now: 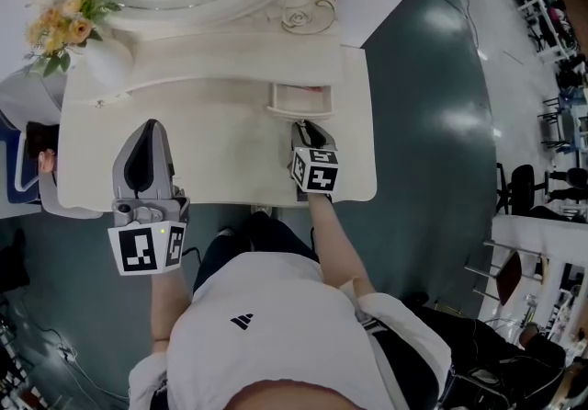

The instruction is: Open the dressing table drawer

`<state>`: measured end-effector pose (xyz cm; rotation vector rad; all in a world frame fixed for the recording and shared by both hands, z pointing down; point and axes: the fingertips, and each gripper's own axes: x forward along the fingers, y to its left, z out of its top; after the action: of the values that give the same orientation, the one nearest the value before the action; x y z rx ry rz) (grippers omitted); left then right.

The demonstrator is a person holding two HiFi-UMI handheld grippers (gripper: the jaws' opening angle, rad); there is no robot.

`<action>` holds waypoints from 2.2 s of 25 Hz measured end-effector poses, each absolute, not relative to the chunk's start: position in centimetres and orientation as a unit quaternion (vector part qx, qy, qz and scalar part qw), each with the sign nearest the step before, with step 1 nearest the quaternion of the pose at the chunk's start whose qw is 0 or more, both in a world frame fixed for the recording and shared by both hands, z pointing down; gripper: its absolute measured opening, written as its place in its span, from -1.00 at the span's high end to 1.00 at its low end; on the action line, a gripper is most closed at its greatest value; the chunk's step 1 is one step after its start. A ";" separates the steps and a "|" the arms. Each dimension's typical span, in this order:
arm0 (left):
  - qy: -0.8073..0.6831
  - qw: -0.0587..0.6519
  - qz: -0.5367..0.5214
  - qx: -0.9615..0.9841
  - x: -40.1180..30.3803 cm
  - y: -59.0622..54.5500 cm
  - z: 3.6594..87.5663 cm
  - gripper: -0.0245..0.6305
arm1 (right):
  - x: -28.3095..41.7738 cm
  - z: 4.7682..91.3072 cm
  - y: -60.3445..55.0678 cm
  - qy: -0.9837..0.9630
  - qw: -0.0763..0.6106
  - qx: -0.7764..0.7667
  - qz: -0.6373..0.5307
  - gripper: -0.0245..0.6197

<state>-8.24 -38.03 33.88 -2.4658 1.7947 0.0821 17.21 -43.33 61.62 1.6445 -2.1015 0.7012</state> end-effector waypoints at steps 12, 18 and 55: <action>0.577 0.048 0.034 -0.814 -9.1 -36.2 33.1 0.90 | 17.9 58.5 -41.5 -0.737 0.172 0.616 0.217 0.89; 0.567 0.050 0.037 -0.821 -9.6 -35.4 32.6 0.90 | 17.4 56.6 -40.3 -0.737 0.154 0.626 0.203 0.92; 0.540 0.052 0.056 -0.838 -14.9 -28.8 31.5 0.90 | 10.5 41.5 -30.3 -0.769 0.050 0.635 0.060 0.96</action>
<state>-14.90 -28.82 31.54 -2.5492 1.6433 0.1717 10.54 -30.27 41.54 1.9325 -2.3416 0.1812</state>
